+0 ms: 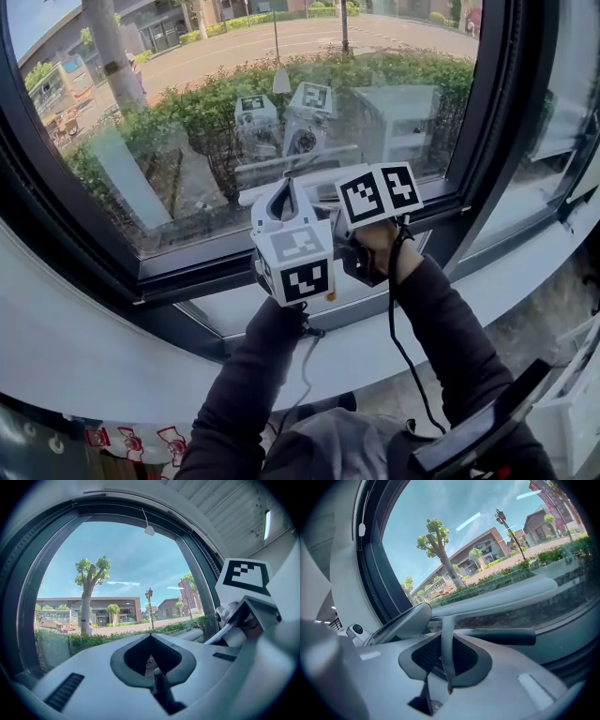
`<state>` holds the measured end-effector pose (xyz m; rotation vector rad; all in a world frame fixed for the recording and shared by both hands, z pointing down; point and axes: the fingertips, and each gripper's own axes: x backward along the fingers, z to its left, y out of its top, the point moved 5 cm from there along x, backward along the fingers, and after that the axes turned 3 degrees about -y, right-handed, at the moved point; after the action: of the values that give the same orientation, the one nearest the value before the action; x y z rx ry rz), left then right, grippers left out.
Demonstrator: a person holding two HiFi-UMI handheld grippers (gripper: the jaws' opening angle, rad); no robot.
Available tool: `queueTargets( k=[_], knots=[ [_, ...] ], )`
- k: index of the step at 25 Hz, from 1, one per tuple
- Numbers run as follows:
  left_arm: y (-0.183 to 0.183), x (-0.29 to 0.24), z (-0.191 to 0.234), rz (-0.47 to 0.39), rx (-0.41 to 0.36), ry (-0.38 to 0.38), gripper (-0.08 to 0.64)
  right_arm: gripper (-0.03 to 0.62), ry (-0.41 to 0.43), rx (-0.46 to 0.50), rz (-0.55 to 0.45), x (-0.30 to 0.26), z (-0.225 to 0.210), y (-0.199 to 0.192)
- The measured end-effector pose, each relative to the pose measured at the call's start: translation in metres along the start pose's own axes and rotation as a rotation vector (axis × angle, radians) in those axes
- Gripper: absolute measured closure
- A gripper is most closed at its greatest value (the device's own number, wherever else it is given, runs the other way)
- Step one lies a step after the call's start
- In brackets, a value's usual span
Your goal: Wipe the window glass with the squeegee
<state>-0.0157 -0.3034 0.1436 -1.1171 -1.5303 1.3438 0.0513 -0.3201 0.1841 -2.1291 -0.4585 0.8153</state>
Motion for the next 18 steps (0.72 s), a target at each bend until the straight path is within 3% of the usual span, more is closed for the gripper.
queueTargets(
  k=[6, 10, 18],
  knots=[
    [-0.008, 0.006, -0.002, -0.003, 0.046, 0.046, 0.565, 0.532, 0.008, 0.045, -0.009, 0.002, 0.000, -0.006],
    [-0.002, 0.023, 0.007, -0.066, 0.060, 0.100, 0.565, 0.534, 0.054, 0.078, -0.038, 0.003, 0.018, -0.005],
    [0.066, 0.054, 0.073, -0.215, 0.044, 0.144, 0.565, 0.534, 0.103, 0.192, -0.140, -0.013, 0.103, 0.043]
  ],
)
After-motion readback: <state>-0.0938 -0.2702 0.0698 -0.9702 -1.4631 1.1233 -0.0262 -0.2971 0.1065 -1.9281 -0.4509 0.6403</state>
